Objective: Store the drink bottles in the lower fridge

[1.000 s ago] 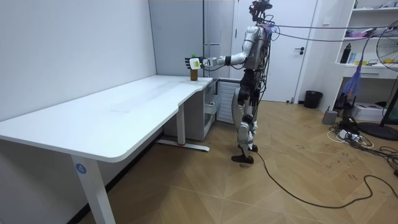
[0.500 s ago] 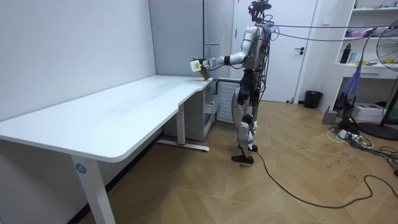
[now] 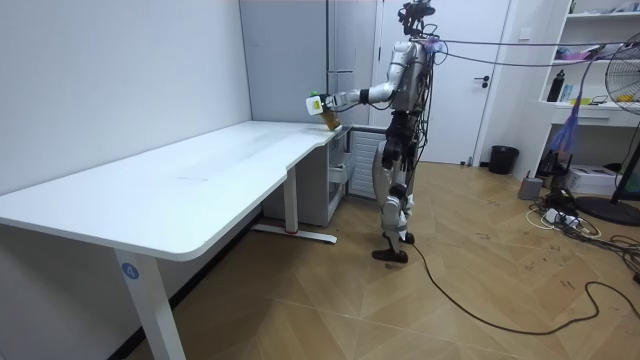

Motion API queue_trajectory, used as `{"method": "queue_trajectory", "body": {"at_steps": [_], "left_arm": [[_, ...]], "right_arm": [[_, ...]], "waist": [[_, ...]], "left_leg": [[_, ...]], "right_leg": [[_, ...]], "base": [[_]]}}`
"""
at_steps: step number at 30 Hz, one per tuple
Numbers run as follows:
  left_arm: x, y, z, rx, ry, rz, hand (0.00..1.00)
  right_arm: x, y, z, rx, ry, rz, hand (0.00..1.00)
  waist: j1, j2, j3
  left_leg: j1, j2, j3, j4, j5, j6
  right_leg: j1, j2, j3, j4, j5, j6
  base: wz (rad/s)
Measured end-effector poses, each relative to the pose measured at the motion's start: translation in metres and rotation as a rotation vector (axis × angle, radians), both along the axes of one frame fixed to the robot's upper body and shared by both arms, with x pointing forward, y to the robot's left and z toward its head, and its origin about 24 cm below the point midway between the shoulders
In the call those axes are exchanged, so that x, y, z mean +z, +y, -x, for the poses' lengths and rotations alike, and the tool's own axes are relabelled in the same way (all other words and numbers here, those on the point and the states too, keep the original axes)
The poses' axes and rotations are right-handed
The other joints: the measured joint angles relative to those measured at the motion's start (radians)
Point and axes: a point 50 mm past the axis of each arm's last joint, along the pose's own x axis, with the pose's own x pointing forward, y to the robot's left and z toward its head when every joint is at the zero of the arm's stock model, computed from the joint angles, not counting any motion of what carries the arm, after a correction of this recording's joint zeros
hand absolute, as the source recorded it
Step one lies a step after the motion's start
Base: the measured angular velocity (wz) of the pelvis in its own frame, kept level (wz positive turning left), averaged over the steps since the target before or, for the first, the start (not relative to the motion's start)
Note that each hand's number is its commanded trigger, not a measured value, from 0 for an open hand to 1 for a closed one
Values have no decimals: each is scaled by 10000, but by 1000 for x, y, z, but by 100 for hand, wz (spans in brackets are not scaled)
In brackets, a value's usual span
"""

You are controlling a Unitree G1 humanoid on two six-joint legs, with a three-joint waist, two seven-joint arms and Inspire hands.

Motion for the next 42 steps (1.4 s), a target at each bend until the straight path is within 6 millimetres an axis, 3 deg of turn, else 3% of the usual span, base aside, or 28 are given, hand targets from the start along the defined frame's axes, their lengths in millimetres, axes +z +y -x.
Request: {"method": "queue_trajectory", "body": {"at_steps": [5,12,15,19,25,36,42], "left_arm": [[24,-13,-4,-628,-1059,-9,100],[33,-23,-3,-1174,-1488,-48,100],[40,-30,-3,-1533,-1806,-95,100],[42,-46,-2,-2464,-1970,-74,100],[40,-57,0,-2957,-1904,-58,100],[50,-63,9,-3113,-2668,73,100],[39,-65,18,-3198,-2396,391,100]], "right_arm": [[3,1,-27,468,-944,38,0],[9,6,-56,1632,-2001,-367,0],[17,10,-74,2525,-2673,-734,0],[31,32,-107,3597,-4170,-1910,0],[49,59,-132,4764,-5426,-3061,0],[59,79,-139,5556,-5829,-4514,0],[68,83,-144,6019,-6184,-4974,0]], "waist": [[231,-23,13],[353,-123,53],[455,-177,29],[584,-245,-19],[816,-254,-16],[1039,-442,5],[1131,-576,-26]], "left_leg": [[-34,-5,9,30,2,3],[-60,-2,9,56,3,1],[-145,-8,30,89,3,1],[-116,0,-4,178,3,2],[-35,55,-61,194,3,1],[-48,21,-115,229,4,3],[-49,-6,-310,233,4,4]], "right_leg": [[-81,-9,0,-6,2,-3],[-90,-2,-4,-28,1,-4],[-179,-15,13,-33,0,-5],[-31,-15,-4,-39,5,-14],[80,-35,-103,-22,2,-17],[66,-90,-238,-43,-9,-24],[114,-104,-366,-41,-11,-23]], "base": [[0],[0],[-3],[4],[3],[0],[6]]}}
